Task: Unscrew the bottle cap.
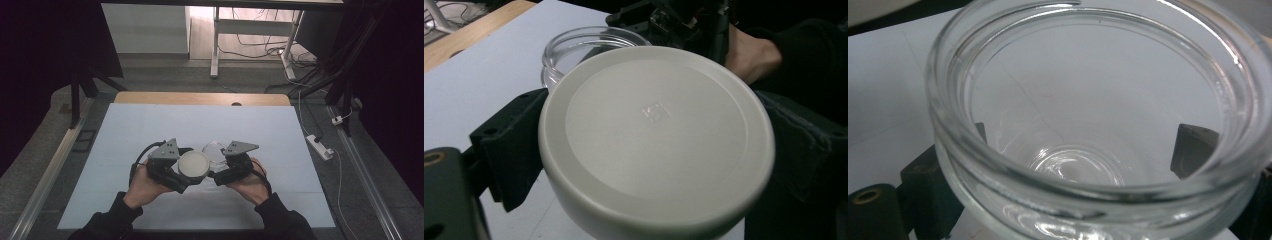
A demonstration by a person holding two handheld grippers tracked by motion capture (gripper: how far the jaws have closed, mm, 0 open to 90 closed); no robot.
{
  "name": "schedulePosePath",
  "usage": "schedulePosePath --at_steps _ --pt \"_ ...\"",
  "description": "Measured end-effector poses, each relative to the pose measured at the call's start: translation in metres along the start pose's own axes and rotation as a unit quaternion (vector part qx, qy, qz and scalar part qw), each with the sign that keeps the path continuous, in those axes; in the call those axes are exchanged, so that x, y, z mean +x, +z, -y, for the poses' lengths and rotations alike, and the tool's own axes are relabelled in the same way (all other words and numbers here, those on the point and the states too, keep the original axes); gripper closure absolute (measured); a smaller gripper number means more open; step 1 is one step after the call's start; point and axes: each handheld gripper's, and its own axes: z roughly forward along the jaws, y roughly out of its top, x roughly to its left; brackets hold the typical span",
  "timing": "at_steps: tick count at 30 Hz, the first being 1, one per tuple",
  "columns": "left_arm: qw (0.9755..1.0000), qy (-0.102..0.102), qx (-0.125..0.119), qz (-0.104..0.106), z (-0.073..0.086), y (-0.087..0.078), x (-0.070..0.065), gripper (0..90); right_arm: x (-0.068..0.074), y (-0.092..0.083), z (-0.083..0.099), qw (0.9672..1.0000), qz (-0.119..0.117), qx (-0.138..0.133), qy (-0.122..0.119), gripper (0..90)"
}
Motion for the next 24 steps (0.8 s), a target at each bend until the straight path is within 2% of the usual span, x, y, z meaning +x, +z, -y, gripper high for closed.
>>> schedulePosePath --at_steps 11,24 --pt "0.9999 0.009 -0.003 0.008 0.008 0.002 -0.010 8.1 -0.007 0.002 -0.006 1.0000 0.005 -0.003 0.004 6.7" --pt "0.9998 0.009 0.001 0.019 0.024 0.014 -0.017 8.1 -0.018 0.011 -0.011 0.9999 0.013 0.001 0.007 6.7"
